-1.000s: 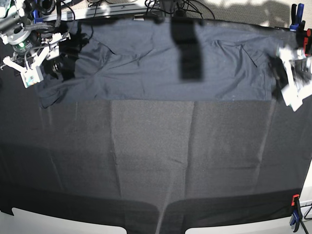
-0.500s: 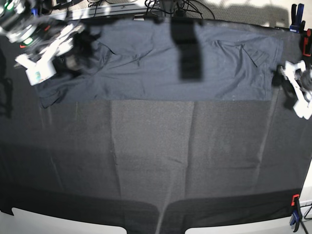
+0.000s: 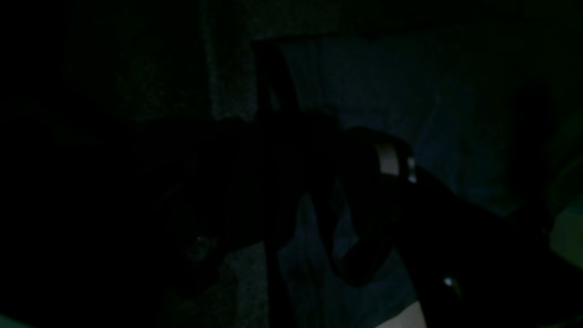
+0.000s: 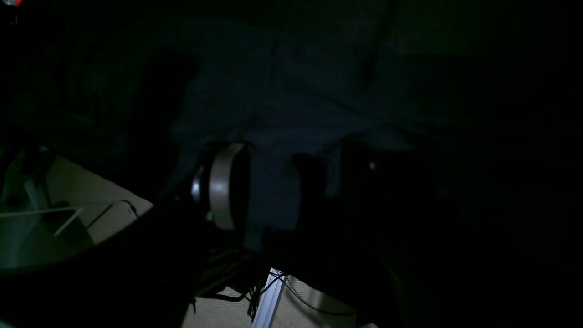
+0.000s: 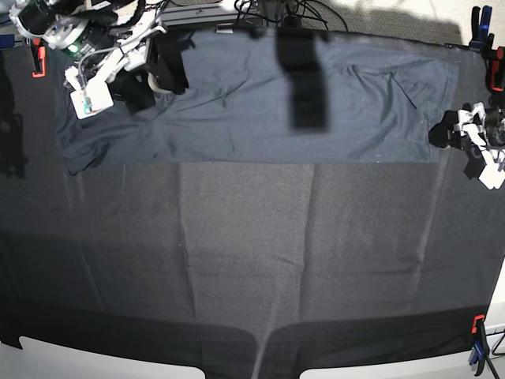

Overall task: Layout the t-shirt on the table in an organized manner, then fold the t-shirt properly
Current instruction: 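Grasp the shirt's end with the left gripper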

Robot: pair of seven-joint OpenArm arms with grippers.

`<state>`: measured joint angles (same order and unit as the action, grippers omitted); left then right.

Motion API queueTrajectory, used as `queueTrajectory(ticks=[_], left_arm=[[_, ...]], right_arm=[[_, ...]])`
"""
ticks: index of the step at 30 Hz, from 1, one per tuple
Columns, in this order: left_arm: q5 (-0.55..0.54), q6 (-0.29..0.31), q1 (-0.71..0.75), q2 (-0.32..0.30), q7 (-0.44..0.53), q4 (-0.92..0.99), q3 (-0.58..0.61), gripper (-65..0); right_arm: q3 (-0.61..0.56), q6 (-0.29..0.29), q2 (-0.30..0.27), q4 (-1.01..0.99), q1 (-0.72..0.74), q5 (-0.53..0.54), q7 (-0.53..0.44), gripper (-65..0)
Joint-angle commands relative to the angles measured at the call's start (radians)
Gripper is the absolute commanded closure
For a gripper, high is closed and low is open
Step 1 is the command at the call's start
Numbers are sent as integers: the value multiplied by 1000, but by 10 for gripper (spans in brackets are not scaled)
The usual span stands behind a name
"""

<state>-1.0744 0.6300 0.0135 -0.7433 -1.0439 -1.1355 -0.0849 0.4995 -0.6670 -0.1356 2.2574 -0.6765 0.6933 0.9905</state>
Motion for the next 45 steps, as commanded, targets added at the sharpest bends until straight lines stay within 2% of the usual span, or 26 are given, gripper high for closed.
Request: queueTrajectory(ticks=[1,6,8,10,15,17,21,23,26,32,45], left_arm=[[0,2,-8,-21,0,-5,-8,-376],[75,-10,-7,-6,26,-5,-8,-376],[78,-36,-1,11,19,-5,-8,-376],[78,-35,7,33,18,-5,-8,-376],[75,-35,14,95,-87,-5,-8,-376],[47,-35,14,103,-102,-5,-8,-376],[-95,-34,14,94,-168,-5,-8,-376],[-125,-32,14,85,-197,-5,-8,-376],[-121,12,14,64,-194,-5,-8,-376],[-121,14,21,8,-205,-5,-8,-376],[-150,14,83,5,-245,-5,-8,-376]], right_arm=[[4,-31,-6,16,-3,25,-16,-313],[4,-31,-6,16,-3,25,-16,-313],[4,-31,-6,16,-3,25,-16,-313],[4,-31,-6,16,-3,25,-16,-313],[4,-31,-8,16,-3,24,-15,-313],[4,-31,-8,16,-3,25,-16,-313],[4,-31,-8,16,-3,24,-15,-313],[4,-31,-8,16,-3,24,-15,-313],[4,-31,-8,16,-3,24,-15,-313],[4,-31,-8,16,-3,24,-14,-313],[4,-31,-8,16,-3,24,-14,-313]])
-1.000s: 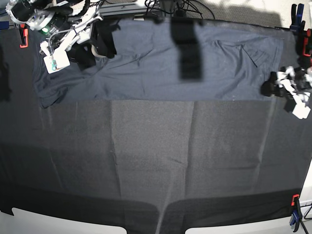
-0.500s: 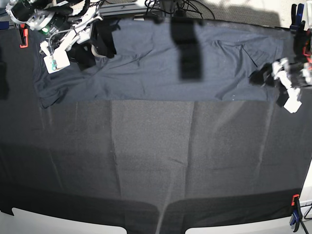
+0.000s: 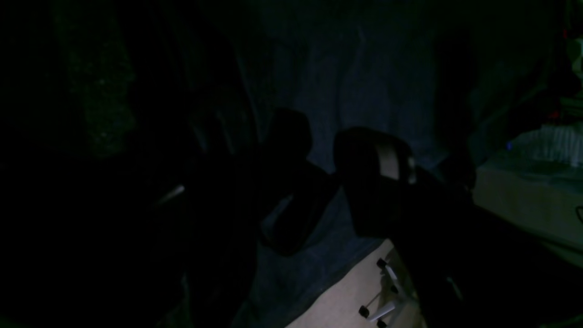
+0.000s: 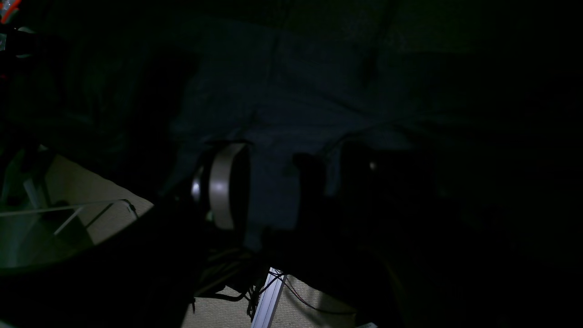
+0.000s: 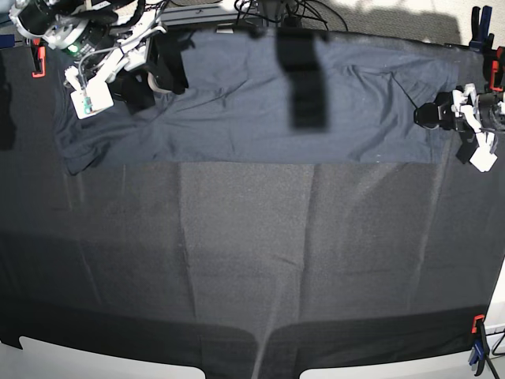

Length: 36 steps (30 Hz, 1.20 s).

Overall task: Layout the t-shirt on the table in an organized manner, then fold the t-shirt properly
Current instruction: 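Grasp the shirt's end with the left gripper, then drag the shirt's end with the left gripper toward the right gripper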

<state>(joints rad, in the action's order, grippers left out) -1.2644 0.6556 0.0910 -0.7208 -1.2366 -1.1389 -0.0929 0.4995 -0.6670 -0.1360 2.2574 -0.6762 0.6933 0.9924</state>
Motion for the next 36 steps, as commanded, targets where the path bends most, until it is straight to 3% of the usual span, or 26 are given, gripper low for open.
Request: queueTrajectory(ticks=[1,4,9,12,17,27,36], left_arm=[[40,-11,6,-17,-55,-2,0,-376],[40,-11,6,-17,-61,-2,0,-357],[40,-11,6,-17,-59,-2,0,-95],[40,-11,5,-17,-23,-2,0,0],[83,-11,-27,-16,38,-2,0,0],[431,-13,-210,-16,230,-1,0,0],[676,-69,-321,-17,328,-1,0,0]], right_arm=[[4,-31,-8,16,-3,24,-16,-313],[4,-31,-8,16,-3,24,-16,-313],[4,-31,-8,16,-3,24,-16,-313],[4,-31,-8,16,-3,24,-16,-313],[4,-31,-8,16,-3,24,-16,-313],[4,-31,-8,16,0,24,-16,-313],[4,-31,-8,16,0,25,-18,-313]])
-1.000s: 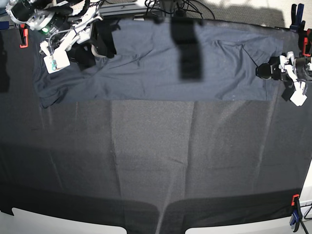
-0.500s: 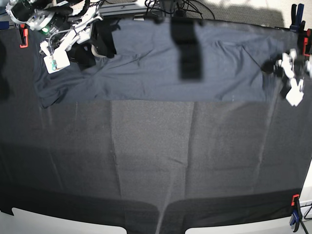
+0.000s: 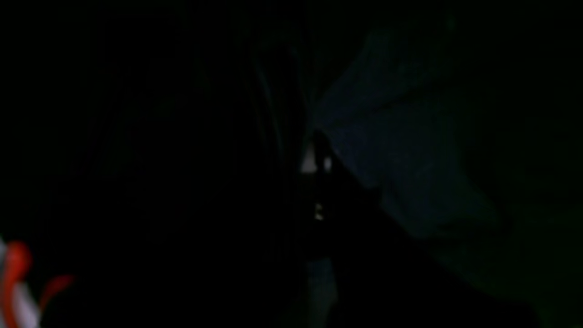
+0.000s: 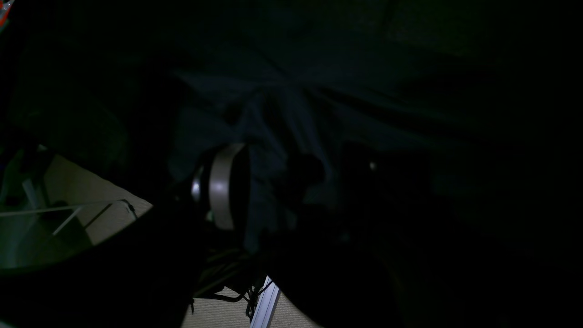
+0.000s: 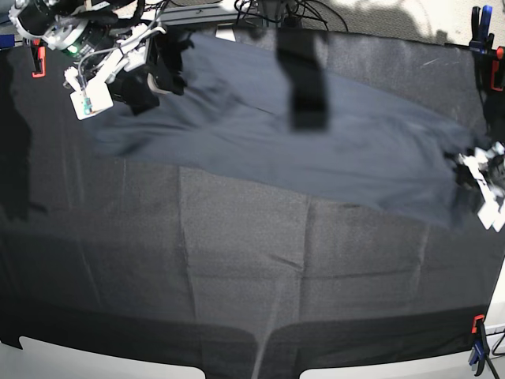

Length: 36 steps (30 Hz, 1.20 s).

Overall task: Layout the t-shirt on the table in an organized manner, then fold the t-shirt properly
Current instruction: 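Drag the shirt's end with the left gripper toward the right gripper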

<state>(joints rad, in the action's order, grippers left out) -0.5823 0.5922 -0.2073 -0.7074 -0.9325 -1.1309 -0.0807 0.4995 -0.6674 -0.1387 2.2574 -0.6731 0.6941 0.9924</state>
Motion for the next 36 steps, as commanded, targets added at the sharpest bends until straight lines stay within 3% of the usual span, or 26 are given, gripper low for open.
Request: queueTrajectory(ticks=[1,8,14,19,23,28,32,36], left_arm=[[22,-10,-30,-31,30,-9,-12,0],[163,-100,-71,-53,95,-9,-12,0],[154,-133,-101,-117,63,-11,-12,0],[-50,-132,-108,-144,-52,-24,-12,0],[-209,-129,-108,-129,-149,-56,-12,0],[-330,-128,-90,-98,-270,-158,-10,0],[-363,-126,-11,-80,-349,-291,-10,0],[-369,-129,97,-56,-350,-418,-10,0]], right_arm=[[4,-31,-5,16,-3,24,-17,-313],[4,-31,-5,16,-3,24,-17,-313],[4,-31,-5,16,-3,24,-18,-313],[4,-31,-5,16,-3,24,-20,-313],[4,-31,-5,16,7,24,-19,-313],[4,-31,-5,16,26,24,-19,-313],[4,-31,-5,16,30,24,-19,-313],[4,-31,-5,16,30,24,-19,-313]])
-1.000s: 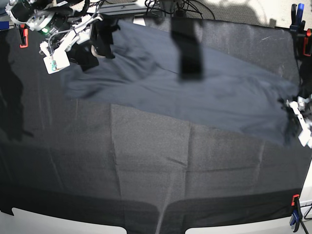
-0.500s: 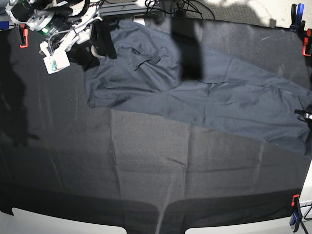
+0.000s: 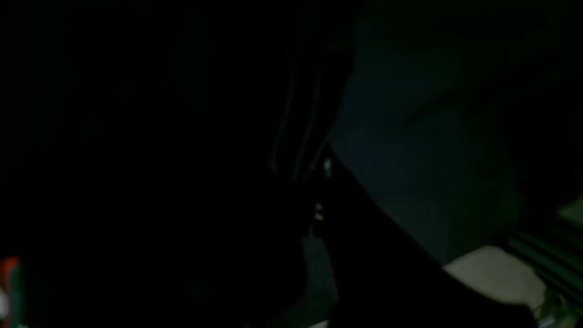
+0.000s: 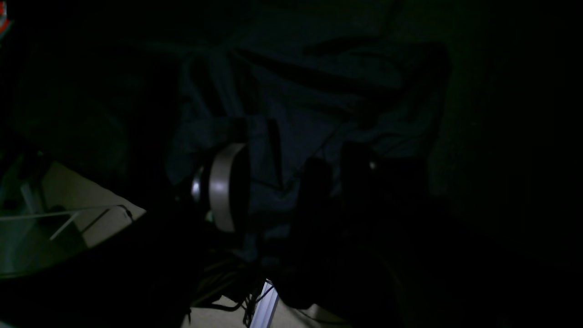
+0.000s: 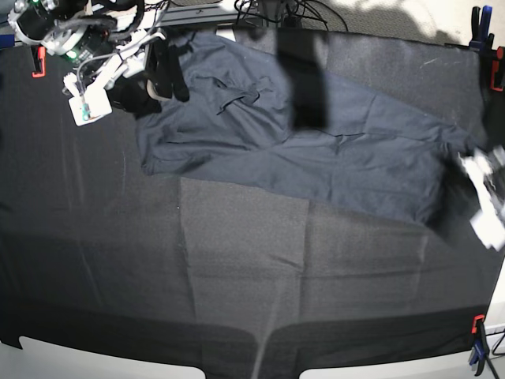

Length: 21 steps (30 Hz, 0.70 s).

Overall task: Layout the t-shirt on the table in an organized manner, then fold the t-shirt properly
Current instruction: 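Drag the shirt's end with the left gripper toward the right gripper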

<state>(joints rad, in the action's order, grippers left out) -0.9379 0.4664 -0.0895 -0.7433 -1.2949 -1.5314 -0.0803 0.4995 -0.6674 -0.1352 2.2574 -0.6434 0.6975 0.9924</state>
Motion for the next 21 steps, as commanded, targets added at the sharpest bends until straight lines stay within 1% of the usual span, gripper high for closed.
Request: queueTrajectory(ticks=[1,4,7,9,12,15,18,21], left_arm=[[-14,-3,4,-8,13,-46,-11,0],[-13,-3,59,47,42,-118,-11,0],[-6,-3,80,134,92,-151,-11,0],[-6,-2,78,198,100,-151,-11,0],[-5,1,79,266,101,-151,-11,0],[-5,1,78,295,102,-151,-11,0],[-6,0,79,300,98,-151,-11,0],[-7,0,79,300,73,-151,-11,0]], right_arm=[[4,-31,-8,16,0,21,-19,-313],[4,-31,-8,16,0,21,-20,-313],[4,-31,-8,16,0,21,-20,-313],[4,-31,-8,16,0,21,-20,-313],[4,-31,-9,16,0,21,-19,-313],[4,-31,-9,16,0,21,-19,-313],[4,-31,-9,16,0,21,-20,-313],[4,-31,-9,16,0,21,-20,-313]])
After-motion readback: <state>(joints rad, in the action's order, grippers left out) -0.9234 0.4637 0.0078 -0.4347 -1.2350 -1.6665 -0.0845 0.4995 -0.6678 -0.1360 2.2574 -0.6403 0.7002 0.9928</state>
